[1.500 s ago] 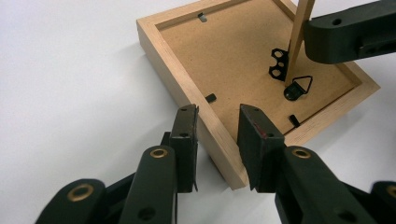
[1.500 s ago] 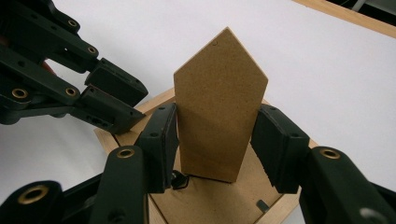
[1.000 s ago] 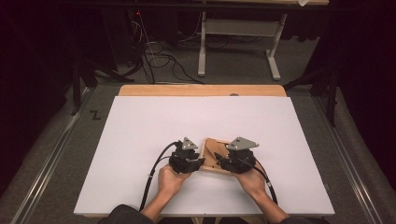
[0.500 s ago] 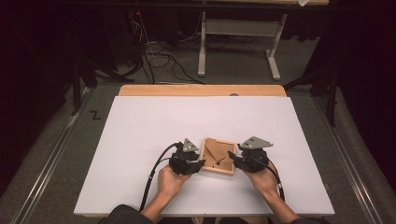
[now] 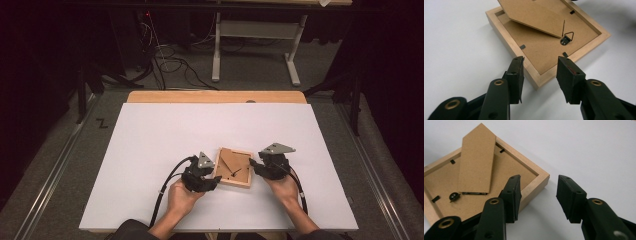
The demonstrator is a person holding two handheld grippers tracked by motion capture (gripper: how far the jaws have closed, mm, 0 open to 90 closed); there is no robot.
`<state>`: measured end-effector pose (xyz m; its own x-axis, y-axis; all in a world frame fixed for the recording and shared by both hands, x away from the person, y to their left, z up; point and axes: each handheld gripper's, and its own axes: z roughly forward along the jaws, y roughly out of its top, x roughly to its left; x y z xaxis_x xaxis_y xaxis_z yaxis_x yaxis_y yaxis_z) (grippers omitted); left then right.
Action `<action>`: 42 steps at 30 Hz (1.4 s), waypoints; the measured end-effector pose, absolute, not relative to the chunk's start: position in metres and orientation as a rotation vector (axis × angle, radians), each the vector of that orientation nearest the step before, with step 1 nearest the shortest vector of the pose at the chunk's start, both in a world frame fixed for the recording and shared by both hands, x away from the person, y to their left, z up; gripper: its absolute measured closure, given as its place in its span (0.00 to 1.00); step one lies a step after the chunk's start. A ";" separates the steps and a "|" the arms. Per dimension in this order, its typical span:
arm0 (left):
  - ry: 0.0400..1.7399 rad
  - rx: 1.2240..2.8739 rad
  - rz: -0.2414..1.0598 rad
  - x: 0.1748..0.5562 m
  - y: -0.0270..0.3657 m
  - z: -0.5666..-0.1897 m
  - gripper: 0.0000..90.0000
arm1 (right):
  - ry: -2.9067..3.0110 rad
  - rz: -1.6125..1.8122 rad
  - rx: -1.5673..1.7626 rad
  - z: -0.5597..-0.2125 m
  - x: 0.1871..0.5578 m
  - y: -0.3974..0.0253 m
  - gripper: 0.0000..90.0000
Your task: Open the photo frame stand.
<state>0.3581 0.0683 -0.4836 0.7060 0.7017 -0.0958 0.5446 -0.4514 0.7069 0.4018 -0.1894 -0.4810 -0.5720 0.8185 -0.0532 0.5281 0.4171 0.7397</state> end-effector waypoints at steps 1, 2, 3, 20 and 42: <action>0.943 2.172 0.268 0.357 0.068 -0.484 0.61 | 2.271 0.969 1.163 -0.482 0.403 -0.189 0.59; 0.940 2.179 0.265 0.356 0.068 -0.484 0.60 | 2.265 0.976 1.169 -0.482 0.405 -0.190 0.59; 0.937 2.182 0.264 0.355 0.067 -0.484 0.60 | 2.259 0.985 1.185 -0.483 0.407 -0.191 0.58; 0.942 2.220 0.266 0.350 0.064 -0.489 0.56 | 2.340 0.985 1.213 -0.486 0.423 -0.176 0.52; 0.955 2.243 0.277 0.353 0.063 -0.495 0.56 | 2.340 0.952 1.198 -0.484 0.433 -0.179 0.47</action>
<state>0.3526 0.0627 -0.4948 0.7090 0.7023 -0.0641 0.5587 -0.5040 0.6587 0.4326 -0.1790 -0.4844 -0.5845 0.8114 -0.0006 0.5804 0.4187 0.6985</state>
